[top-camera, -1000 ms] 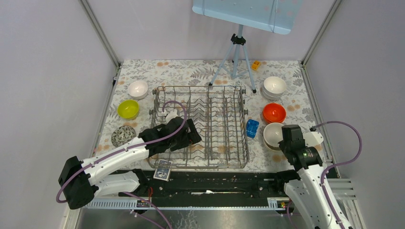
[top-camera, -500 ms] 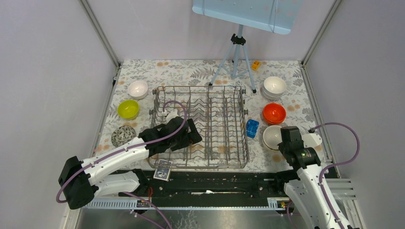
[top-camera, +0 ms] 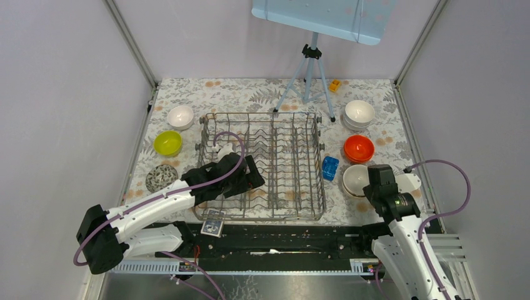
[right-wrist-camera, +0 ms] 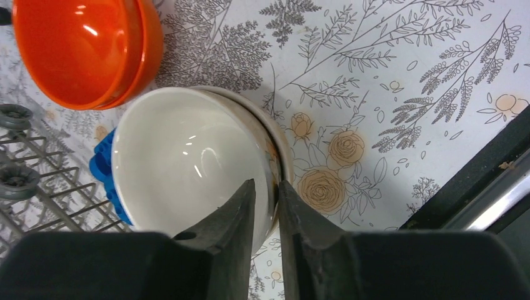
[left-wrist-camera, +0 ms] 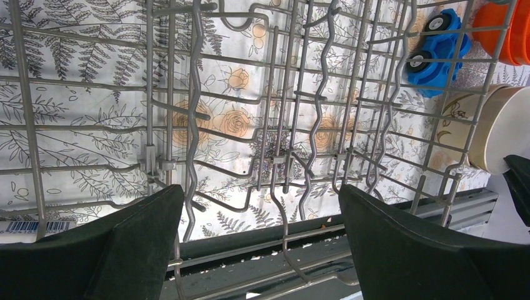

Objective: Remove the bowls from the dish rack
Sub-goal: Place the bowl with the bowl.

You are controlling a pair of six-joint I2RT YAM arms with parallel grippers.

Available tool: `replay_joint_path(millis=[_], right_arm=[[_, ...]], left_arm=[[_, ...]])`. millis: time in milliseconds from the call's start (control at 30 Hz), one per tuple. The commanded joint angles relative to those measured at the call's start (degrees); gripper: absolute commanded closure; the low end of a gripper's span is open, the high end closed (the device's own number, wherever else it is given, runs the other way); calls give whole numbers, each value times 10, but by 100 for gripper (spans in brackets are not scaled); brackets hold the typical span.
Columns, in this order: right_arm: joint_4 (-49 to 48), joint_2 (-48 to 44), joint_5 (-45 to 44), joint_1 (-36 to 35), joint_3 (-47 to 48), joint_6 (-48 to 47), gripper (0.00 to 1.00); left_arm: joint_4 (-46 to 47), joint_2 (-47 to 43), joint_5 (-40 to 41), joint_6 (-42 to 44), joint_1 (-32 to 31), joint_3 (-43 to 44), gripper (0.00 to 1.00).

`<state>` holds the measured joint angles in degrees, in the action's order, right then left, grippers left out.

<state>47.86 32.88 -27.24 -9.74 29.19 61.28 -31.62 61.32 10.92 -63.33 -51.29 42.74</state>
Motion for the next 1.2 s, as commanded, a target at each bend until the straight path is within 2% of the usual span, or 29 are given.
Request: replay_joint_path(millis=[0, 167, 333, 400, 567, 633, 800, 867, 967, 1167], right_arm=[[-10, -1, -14, 2, 43, -6, 70], [1, 2, -22, 2, 63, -20, 56], [19, 15, -40, 3, 105, -49, 47], [19, 17, -40, 3, 114, -59, 48], [15, 11, -33, 2, 97, -53, 73], [14, 10, -31, 2, 84, -46, 78], [6, 28, -32, 2, 70, -29, 80], [3, 36, -36, 2, 65, -24, 73], [-7, 41, -55, 2, 65, -29, 69], [-18, 71, -78, 7, 61, -40, 71]], left_arm=[[25, -1, -5, 7, 0, 6, 1], [27, -1, -6, 10, 0, 8, 1], [29, -1, -6, 10, 0, 5, 1], [31, -1, -6, 10, 0, 5, 1], [34, 0, -7, 9, 0, 3, 1], [34, 0, -7, 9, 0, 2, 1], [33, -1, -7, 12, 0, 2, 1], [33, -3, -7, 12, 0, 1, 1], [31, -6, -4, 13, 0, -1, 1], [31, -6, 0, 14, 0, -2, 1]])
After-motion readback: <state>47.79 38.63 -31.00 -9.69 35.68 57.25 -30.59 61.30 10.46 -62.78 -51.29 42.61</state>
